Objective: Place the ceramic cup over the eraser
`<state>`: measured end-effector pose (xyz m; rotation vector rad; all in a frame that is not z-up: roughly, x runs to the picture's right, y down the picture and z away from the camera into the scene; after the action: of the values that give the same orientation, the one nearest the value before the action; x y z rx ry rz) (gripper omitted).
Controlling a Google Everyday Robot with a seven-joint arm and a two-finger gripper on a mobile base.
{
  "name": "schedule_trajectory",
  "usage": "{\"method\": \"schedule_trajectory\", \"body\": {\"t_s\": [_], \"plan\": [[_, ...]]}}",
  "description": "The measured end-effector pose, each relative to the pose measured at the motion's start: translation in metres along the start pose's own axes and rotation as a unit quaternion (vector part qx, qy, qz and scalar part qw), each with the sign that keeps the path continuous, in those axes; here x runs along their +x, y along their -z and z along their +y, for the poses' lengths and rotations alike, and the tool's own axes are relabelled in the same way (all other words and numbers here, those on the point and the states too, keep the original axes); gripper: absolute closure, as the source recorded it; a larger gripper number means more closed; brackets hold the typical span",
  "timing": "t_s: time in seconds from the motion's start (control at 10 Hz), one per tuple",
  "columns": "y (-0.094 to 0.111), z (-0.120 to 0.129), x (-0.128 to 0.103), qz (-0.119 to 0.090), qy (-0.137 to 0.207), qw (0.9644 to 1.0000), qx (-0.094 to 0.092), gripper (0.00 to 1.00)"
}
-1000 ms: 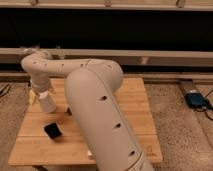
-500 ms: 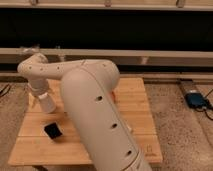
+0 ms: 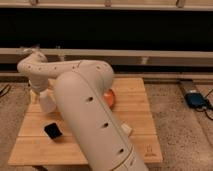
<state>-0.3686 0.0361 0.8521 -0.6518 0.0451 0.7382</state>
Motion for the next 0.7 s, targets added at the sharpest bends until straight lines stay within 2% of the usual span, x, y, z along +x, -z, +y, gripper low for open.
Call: {"method": "schedule_trajectory", "body": {"t_s": [0.1, 0.2, 0.7], "plan": [[-0.002, -0.002, -0.003, 0.000, 0.001, 1.0000, 0.002, 0.20], [-0.006, -0.003, -0.003, 0.004, 0.003, 1.0000, 0.005, 0.27], [-0.013, -0.006, 0.018, 0.030, 0.010, 0.9993, 0.020, 0.75]]}}
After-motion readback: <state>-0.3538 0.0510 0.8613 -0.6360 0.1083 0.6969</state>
